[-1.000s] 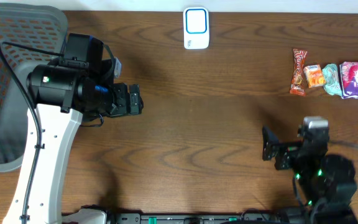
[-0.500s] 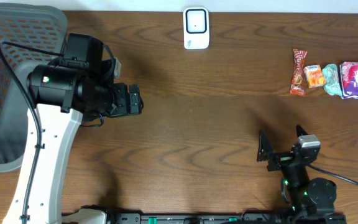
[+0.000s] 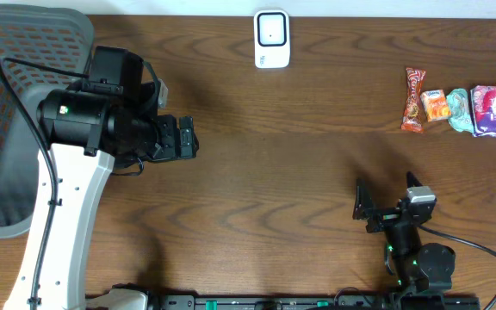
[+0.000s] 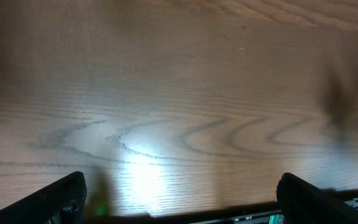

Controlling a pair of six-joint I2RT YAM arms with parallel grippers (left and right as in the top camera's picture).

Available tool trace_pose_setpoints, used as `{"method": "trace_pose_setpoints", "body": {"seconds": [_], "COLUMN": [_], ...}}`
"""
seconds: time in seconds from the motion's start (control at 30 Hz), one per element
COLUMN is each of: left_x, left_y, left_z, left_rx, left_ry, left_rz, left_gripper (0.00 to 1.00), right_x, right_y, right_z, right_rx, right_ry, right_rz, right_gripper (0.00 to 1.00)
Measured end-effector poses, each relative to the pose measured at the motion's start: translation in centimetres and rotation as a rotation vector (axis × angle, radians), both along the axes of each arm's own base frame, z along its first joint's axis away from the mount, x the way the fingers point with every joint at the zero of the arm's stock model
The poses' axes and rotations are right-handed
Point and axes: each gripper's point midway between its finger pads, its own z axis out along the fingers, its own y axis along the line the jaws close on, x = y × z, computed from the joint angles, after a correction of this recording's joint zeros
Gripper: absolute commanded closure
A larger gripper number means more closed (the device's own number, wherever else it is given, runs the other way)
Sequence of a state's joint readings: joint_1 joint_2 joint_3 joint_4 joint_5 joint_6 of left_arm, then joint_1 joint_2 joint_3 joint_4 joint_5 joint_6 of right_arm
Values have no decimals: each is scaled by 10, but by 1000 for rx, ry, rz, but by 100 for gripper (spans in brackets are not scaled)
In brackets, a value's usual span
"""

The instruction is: Scan the item barcode

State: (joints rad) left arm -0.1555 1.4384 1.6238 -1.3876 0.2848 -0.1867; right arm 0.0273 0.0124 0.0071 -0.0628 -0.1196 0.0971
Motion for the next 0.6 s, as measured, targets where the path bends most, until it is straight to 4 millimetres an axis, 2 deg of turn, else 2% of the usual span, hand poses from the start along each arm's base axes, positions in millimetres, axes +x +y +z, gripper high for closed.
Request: {"method": "trace_pose_setpoints", "body": {"seconds": [0.37, 0.6], "left_x": [0, 0], "left_y": [0, 0], "left_z": [0, 0], "left_rx": [0, 0], "left_ry": [0, 0], "left_rz": [0, 0], "left_gripper": [2, 2], "right_x": [1, 1], "right_y": [-6, -9], "right_z": [-1, -1], "right_rx": [-106, -109], "right_ry": [-12, -10], "right_rz": [-27, -40], "right_gripper": [1, 1]}}
